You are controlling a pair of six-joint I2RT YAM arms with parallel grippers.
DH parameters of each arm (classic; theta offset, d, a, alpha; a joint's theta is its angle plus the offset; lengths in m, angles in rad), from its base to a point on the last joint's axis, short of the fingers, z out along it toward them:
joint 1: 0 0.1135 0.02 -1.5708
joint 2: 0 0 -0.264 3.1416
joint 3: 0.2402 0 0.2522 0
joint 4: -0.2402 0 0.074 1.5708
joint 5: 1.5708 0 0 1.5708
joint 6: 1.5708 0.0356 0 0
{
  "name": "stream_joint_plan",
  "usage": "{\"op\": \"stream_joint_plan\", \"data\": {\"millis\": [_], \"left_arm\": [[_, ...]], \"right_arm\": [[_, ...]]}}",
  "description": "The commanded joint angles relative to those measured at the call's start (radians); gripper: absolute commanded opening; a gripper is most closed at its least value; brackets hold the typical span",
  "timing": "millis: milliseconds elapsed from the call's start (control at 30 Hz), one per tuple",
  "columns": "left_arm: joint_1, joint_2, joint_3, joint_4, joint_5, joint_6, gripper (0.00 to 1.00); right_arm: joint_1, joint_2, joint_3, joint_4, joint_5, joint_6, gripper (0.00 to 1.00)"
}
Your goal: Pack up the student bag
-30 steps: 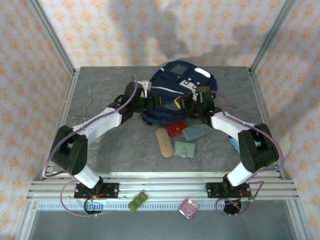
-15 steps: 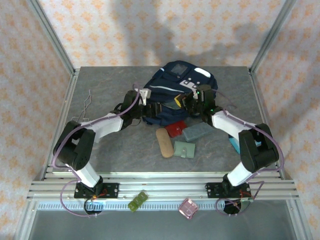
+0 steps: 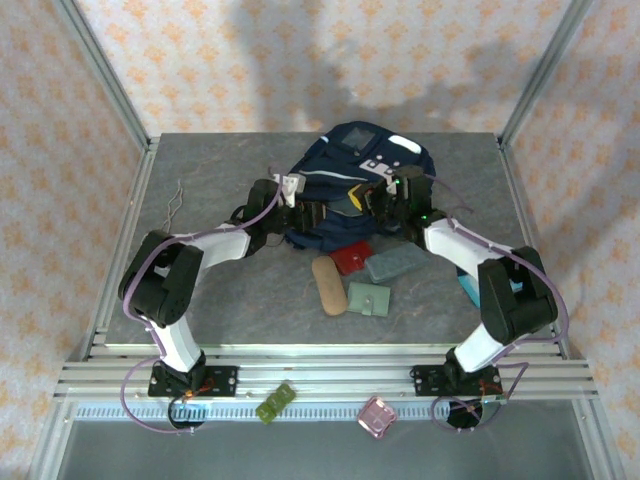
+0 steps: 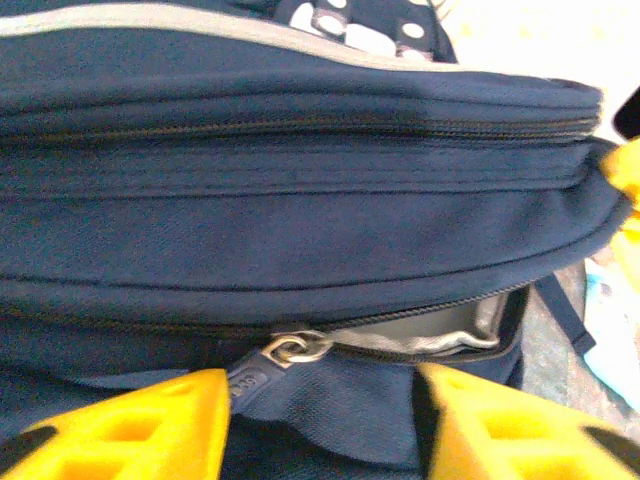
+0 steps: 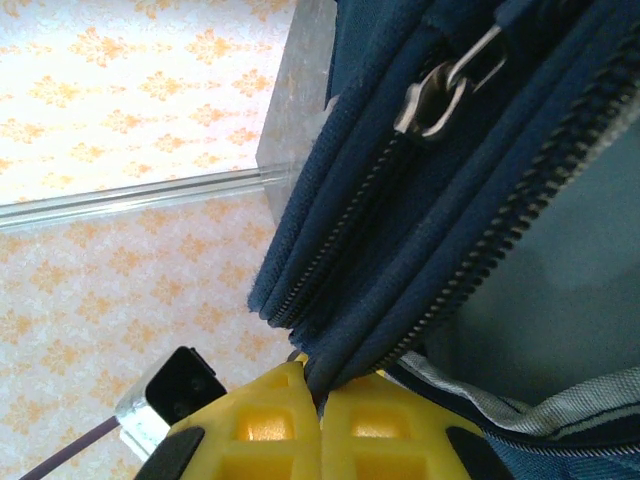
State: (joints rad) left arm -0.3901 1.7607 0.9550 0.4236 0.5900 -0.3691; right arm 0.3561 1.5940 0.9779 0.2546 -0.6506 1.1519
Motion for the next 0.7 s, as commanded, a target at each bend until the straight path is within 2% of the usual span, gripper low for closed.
{"op": "stream_joint_plan", "data": {"millis": [0,133,200,233,300,433,467,567,667], "left_arm": [[0.005,0.02,0.031,0.095,0.056,0.006,0.39],[0.005,0.026,0.046,0.087,0.05,0.009,0.26],[0.005,0.03,0.052,0.078,0.033,0.014,0.25],[0.005,0.032,0.052,0.078,0.026,0.015,0.28],[0.004,0.042,0.059,0.07,0.004,0.015,0.45],[0.0,0.065,0.065,0.076,-0.006,0.022,0.54],[-0.001,0.069,0.062,0.084,-0.006,0.022,0.53],[-0.001,0.077,0.06,0.108,0.004,0.014,0.32],[0.001,0.073,0.059,0.112,0.002,0.014,0.18]], "right_arm": [[-0.012,-0.003,0.053,0.087,-0.004,-0.013,0.0],[-0.012,0.004,0.054,0.087,-0.008,-0.013,0.0],[-0.011,0.008,0.059,0.088,-0.011,-0.013,0.0],[-0.012,0.007,0.06,0.086,-0.011,-0.014,0.0],[-0.012,0.009,0.065,0.081,-0.011,-0.018,0.0],[-0.012,0.014,0.07,0.08,-0.014,-0.017,0.0],[-0.012,0.014,0.07,0.08,-0.015,-0.015,0.0],[-0.012,0.012,0.07,0.077,-0.012,-0.018,0.0],[-0.012,0.013,0.071,0.073,-0.011,-0.02,0.0]]}}
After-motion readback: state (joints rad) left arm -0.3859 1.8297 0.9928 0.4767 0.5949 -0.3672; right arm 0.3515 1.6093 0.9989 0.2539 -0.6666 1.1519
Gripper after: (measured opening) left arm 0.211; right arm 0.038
